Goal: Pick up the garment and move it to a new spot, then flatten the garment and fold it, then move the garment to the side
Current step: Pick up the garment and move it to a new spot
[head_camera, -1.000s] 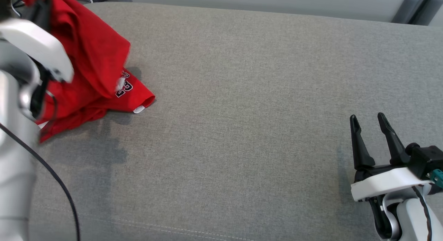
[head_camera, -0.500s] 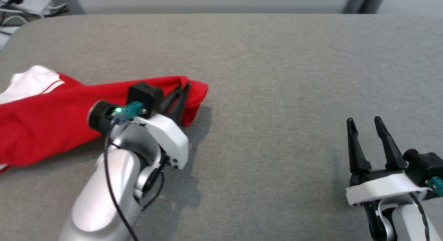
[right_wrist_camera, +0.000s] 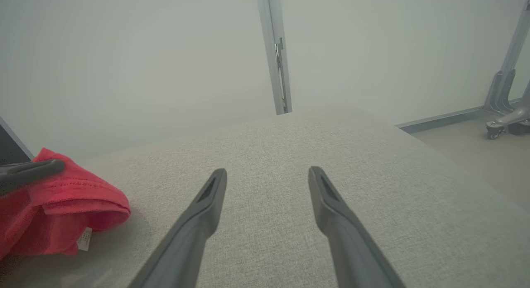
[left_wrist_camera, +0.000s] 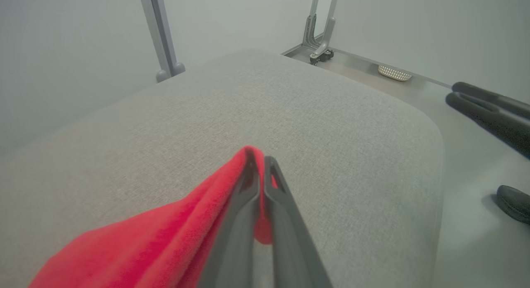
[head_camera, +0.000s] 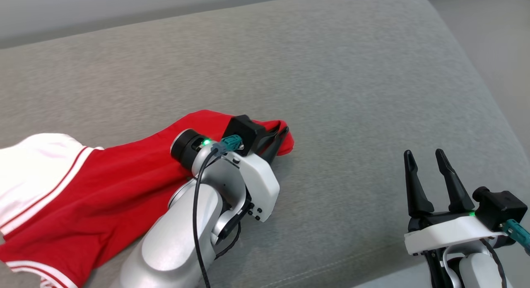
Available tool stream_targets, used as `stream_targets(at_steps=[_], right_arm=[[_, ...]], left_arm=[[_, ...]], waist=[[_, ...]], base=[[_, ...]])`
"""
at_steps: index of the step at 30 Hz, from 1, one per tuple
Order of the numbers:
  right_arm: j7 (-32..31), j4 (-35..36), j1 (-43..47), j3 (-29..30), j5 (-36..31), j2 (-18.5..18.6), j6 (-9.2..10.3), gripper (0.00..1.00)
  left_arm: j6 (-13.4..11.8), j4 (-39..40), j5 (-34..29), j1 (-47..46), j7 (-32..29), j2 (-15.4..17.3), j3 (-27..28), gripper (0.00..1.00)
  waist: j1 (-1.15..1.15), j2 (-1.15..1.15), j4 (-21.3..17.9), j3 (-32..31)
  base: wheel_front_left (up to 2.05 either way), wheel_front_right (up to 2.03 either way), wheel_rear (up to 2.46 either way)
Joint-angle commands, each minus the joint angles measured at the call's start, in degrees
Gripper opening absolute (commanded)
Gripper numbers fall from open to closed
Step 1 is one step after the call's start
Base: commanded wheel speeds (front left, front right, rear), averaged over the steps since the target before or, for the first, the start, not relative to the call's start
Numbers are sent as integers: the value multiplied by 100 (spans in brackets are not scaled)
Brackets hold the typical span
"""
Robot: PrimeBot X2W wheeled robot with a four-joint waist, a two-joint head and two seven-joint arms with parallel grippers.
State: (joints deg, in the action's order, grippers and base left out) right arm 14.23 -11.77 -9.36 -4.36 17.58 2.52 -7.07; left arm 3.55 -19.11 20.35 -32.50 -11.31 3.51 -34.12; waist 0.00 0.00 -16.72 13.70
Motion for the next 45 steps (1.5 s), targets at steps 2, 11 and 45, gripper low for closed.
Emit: stream_targets(at_steps=[2, 11, 45], right_arm=[[76, 126, -46, -172, 113, 38, -42, 100], [77, 91, -123, -261, 331, 37, -42, 100], [77, 263, 28, 285, -375, 252, -42, 100]], left_arm=[[29, 79, 46, -361, 119, -15, 74, 0], [-18, -651, 391, -523, 162, -55, -158, 96], [-1869, 2363, 882, 1768, 1590, 1748, 2289, 100]], waist=[[0, 0, -574, 172], [0, 0, -695, 340], [0, 0, 1821, -423]], base=[[0, 0, 0], [0, 0, 0], [0, 0, 0]])
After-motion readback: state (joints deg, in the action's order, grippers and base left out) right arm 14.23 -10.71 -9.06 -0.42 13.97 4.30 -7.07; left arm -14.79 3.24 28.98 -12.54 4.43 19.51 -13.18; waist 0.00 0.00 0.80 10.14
